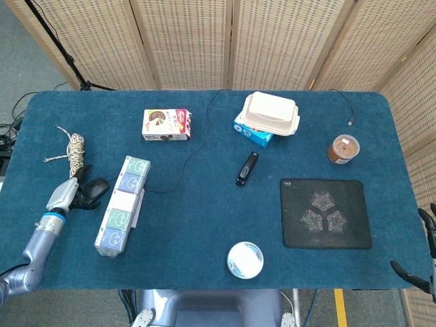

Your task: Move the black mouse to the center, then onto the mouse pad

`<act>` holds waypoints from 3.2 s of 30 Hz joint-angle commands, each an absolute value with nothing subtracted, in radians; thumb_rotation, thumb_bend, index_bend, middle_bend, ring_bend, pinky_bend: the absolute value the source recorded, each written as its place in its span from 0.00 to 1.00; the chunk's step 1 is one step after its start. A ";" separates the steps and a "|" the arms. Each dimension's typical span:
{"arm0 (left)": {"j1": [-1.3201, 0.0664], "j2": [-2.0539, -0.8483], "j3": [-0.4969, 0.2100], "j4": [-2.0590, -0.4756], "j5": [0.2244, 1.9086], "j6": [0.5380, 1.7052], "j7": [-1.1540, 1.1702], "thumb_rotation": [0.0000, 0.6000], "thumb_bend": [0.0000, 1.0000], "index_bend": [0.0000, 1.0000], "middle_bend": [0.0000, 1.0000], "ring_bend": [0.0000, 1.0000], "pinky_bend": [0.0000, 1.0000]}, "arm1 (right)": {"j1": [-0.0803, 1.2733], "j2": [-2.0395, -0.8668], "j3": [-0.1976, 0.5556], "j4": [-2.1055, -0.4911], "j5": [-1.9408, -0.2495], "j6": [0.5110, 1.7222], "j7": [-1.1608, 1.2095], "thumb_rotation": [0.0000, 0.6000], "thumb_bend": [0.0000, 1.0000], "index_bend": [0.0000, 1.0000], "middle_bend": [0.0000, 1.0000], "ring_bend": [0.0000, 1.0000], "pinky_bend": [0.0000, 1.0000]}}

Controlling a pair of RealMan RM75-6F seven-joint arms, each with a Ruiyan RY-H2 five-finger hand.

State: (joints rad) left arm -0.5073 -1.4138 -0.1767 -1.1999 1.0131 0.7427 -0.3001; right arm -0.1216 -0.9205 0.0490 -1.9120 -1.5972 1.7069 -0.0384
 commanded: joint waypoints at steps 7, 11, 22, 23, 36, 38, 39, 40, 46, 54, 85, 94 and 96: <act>-0.502 -1.437 -0.182 -1.190 0.943 0.763 -0.212 1.00 0.22 0.13 0.14 0.20 0.42 | -0.119 -0.921 0.045 -1.914 -1.601 1.698 -0.036 1.00 0.00 0.00 0.00 0.00 0.00; -0.502 -1.450 -0.188 -1.191 0.926 0.781 -0.182 1.00 0.25 0.26 0.25 0.28 0.48 | -0.119 -0.918 0.044 -1.914 -1.601 1.697 -0.034 1.00 0.00 0.00 0.00 0.00 0.00; -0.495 -1.476 -0.205 -1.201 0.909 0.826 -0.140 1.00 0.33 0.47 0.43 0.43 0.56 | -0.118 -0.915 0.044 -1.914 -1.599 1.697 -0.025 1.00 0.00 0.00 0.00 0.00 0.00; -0.493 -1.478 -0.209 -1.201 0.912 0.834 -0.144 1.00 0.33 0.47 0.43 0.43 0.56 | -0.119 -0.915 0.044 -1.914 -1.600 1.698 -0.024 1.00 0.00 0.00 0.00 0.00 0.00; -0.465 -1.306 -0.310 -1.334 0.936 0.877 -0.241 1.00 0.32 0.47 0.43 0.43 0.56 | -0.119 -0.909 0.041 -1.918 -1.603 1.696 -0.009 1.00 0.00 0.00 0.00 0.00 0.00; -0.478 -1.276 -0.327 -1.352 0.916 0.863 -0.228 1.00 0.32 0.47 0.43 0.43 0.56 | -0.119 -0.909 0.040 -1.919 -1.603 1.695 -0.009 1.00 0.00 0.00 0.00 0.00 0.00; -0.485 -1.265 -0.335 -1.359 0.905 0.860 -0.218 1.00 0.32 0.47 0.43 0.43 0.56 | -0.118 -0.909 0.040 -1.919 -1.603 1.694 -0.008 1.00 0.00 0.00 0.00 0.00 0.00; -0.493 -1.255 -0.343 -1.364 0.894 0.858 -0.205 1.00 0.32 0.47 0.43 0.43 0.56 | -0.118 -0.908 0.039 -1.919 -1.603 1.693 -0.008 1.00 0.00 0.00 0.00 0.00 0.00; -0.552 -1.222 -0.389 -1.379 0.803 0.842 -0.135 1.00 0.32 0.47 0.43 0.43 0.56 | -0.115 -0.913 0.039 -1.918 -1.600 1.687 -0.018 1.00 0.00 0.00 0.00 0.00 0.00; -0.629 -1.203 -0.447 -1.413 0.737 0.873 -0.063 1.00 0.32 0.47 0.43 0.43 0.56 | -0.105 -0.926 0.044 -1.913 -1.577 1.665 -0.043 1.00 0.00 0.00 0.00 0.00 0.00; -0.922 -1.604 -0.474 -1.847 0.522 1.379 0.416 1.00 0.31 0.47 0.43 0.43 0.56 | -0.102 -0.911 0.050 -1.915 -1.560 1.661 -0.013 1.00 0.00 0.00 0.00 0.00 0.00; -1.044 -1.839 -0.532 -1.714 0.396 1.463 0.527 1.00 0.31 0.47 0.43 0.43 0.56 | -0.100 -0.897 0.048 -1.911 -1.559 1.654 0.023 1.00 0.00 0.00 0.00 0.00 0.00; -1.058 -1.876 -0.556 -1.684 0.360 1.455 0.532 1.00 0.31 0.47 0.43 0.43 0.56 | -0.098 -0.895 0.047 -1.911 -1.557 1.649 0.027 1.00 0.00 0.00 0.00 0.00 0.00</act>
State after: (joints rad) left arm -1.0350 -1.8410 -0.5301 -1.7144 0.3945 1.4513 0.5180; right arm -0.0983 -0.8959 0.0474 -1.9109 -1.5577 1.6501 0.0258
